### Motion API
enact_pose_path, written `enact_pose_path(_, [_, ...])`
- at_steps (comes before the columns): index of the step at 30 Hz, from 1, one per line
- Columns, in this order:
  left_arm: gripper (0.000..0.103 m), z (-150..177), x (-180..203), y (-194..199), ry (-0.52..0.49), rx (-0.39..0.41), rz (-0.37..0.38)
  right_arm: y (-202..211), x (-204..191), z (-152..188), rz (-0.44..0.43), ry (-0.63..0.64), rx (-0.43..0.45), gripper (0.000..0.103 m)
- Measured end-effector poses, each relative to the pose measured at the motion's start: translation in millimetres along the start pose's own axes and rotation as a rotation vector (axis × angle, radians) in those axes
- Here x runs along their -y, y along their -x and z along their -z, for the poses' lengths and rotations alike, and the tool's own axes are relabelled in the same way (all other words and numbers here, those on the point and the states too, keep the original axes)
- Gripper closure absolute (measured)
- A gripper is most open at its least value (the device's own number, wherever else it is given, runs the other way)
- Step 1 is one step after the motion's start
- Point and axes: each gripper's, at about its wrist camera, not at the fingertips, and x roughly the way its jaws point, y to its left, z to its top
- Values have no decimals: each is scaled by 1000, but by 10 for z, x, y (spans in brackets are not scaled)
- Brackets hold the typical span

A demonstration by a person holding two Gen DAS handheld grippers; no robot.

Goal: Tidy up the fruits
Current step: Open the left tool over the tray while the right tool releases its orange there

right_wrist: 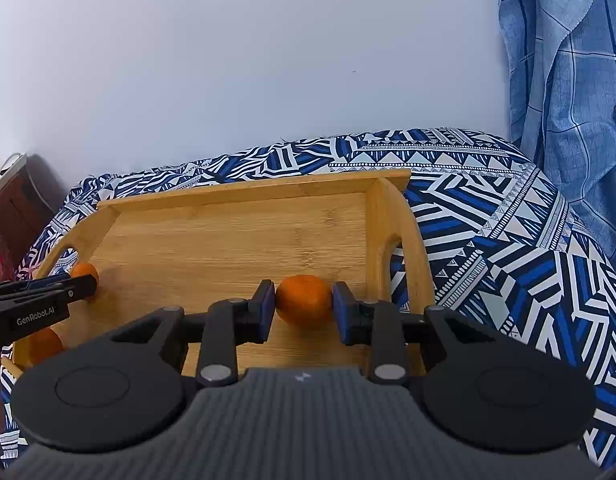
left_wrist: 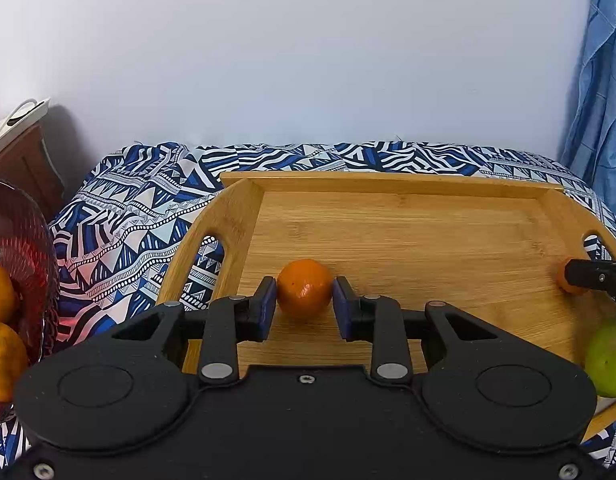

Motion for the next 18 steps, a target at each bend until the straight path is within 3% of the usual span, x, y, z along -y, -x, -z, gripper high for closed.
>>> enact_pose_path(5, [73,1,21,0,-13,2,-7,6,-2,0,-3,-3,4,66])
enact_pose_path(10, [70,6,45,32,-32,2,-16,39,43,7,-37,-40,20,58])
enact_pose_path(11, [69,12,47,67,-32,6,-18,62,54,5,-45,-50,25,45])
enact_pose_path(12, [67,20,48,103,-33,8,-15,89,61,5,-55,-58,31,42])
enact_pose_path(18, [56,109,49,473,-34,35,15,391,49,55,-89,-66,81,38])
